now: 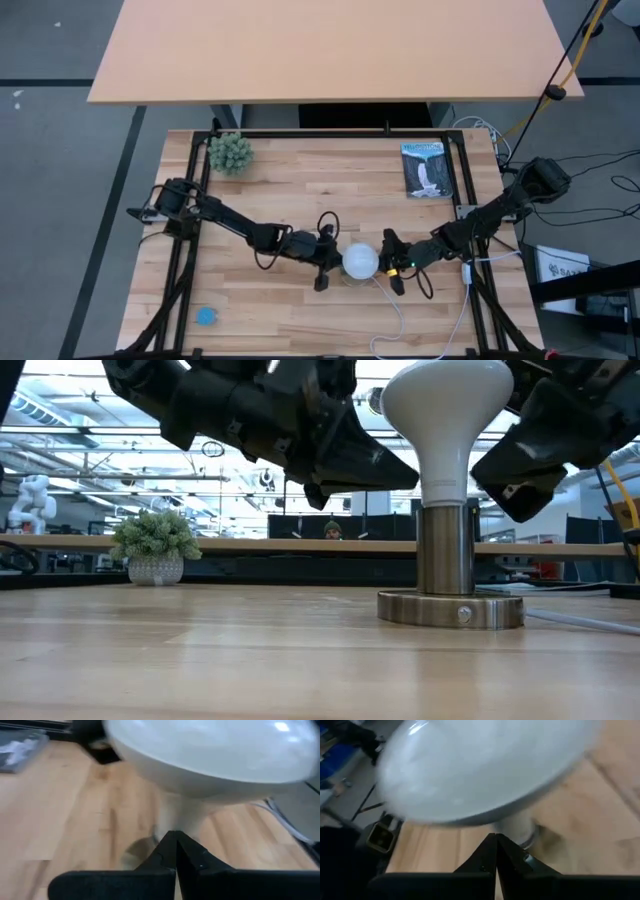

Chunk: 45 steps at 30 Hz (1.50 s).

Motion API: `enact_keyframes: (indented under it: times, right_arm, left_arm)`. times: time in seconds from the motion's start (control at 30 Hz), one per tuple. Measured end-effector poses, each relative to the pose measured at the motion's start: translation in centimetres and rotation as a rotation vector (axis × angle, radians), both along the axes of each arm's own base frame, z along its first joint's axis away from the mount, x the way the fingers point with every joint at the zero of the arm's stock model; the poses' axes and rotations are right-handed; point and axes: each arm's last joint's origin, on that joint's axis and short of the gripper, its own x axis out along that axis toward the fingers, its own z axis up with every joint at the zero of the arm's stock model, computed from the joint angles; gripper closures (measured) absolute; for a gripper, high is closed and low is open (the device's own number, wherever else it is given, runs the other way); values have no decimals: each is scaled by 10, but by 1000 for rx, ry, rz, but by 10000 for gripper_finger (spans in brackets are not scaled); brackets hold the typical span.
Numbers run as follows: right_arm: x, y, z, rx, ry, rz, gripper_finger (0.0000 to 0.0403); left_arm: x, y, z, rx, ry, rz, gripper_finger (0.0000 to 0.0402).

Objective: Screw lightbulb
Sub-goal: Insert the lightbulb into the lamp

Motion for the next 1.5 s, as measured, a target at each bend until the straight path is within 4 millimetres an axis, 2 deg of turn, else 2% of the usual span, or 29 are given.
enact_keyframes:
  times: [0.17,0.33,0.53,0.7,1.13,1.37,1.5]
  right_arm:
    - [-4,7,0,12,3,37,403]
    - [-7,11,-3,24,37,34,403]
    - [-8,4,-7,-50,48,-123,403]
    - [-5,1,-3,-85,-4,-178,403]
    - [-5,8,-1,5,9,12,403]
    - [-6,2,-5,-63,26,-162,403]
    - [-4,0,-3,-68,-3,-168,403]
  left_arm:
    - [2,8,0,2,1,38,402]
    - [0,4,-2,-16,21,21,402]
    - [-3,-10,-3,-40,41,-64,402]
    - [-3,-9,-3,-34,39,-54,402]
    - [2,11,-1,-26,13,42,402]
    - [-2,-5,-2,-70,33,-103,402]
    - [-2,-9,1,-69,8,-109,402]
